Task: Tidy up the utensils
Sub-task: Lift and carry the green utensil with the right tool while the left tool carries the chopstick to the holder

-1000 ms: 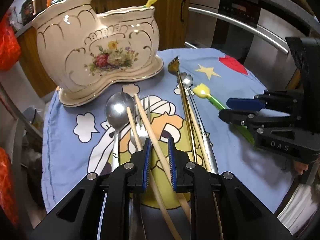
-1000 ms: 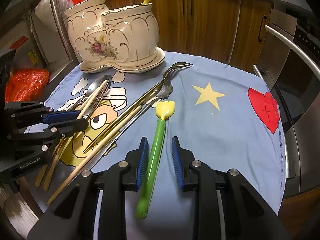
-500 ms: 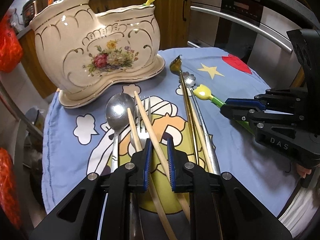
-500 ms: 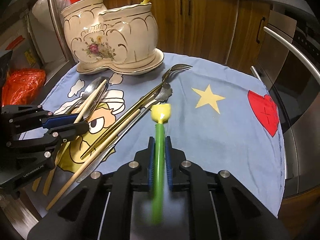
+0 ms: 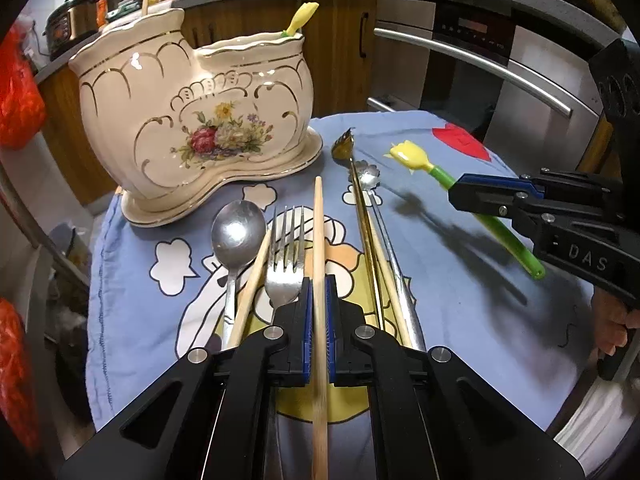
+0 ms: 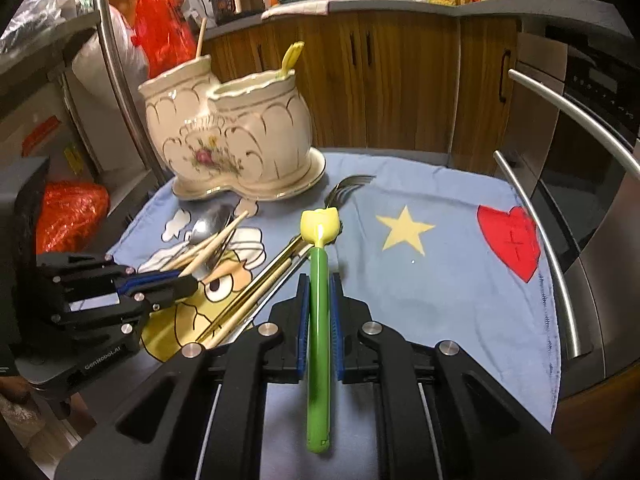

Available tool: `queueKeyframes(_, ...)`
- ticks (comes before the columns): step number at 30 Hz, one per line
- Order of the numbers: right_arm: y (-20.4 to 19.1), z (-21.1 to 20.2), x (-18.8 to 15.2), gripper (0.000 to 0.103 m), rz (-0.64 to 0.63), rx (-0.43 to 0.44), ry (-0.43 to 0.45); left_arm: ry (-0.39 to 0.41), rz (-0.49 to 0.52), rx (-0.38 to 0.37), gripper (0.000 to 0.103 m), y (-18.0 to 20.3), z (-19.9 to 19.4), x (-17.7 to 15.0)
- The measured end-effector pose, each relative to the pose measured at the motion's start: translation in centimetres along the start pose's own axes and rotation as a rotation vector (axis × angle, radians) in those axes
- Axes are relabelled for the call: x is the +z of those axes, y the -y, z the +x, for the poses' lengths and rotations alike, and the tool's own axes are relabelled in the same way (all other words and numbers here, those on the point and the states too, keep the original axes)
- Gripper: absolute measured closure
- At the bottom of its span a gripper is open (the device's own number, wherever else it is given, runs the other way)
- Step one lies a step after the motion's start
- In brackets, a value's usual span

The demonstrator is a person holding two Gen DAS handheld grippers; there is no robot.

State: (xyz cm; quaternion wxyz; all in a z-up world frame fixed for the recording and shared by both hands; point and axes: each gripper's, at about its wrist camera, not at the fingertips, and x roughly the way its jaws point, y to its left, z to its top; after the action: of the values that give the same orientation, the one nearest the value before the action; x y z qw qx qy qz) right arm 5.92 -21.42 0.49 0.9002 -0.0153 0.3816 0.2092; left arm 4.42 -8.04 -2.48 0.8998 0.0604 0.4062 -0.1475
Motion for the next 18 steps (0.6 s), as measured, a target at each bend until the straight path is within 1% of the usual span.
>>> queueKeyframes(7,0.8,-0.9,0.5,0.093,0.054,0.031,0.051,0.062,-0.037,-0.043,0.097,-0.9,-2.0,0.2)
queueKeyframes(13,1.0,-0.5,0.6,0.093,0.070,0.043,0.032,0.086,-0.073,-0.073,0.097,-2.1,-3.0,0.3)
queueKeyframes(18,1.0,-0.5,1.0,0.093,0.094,0.081,0.041,0.157,-0.094,-0.105,0.097,-2.8,-5.0,0.9)
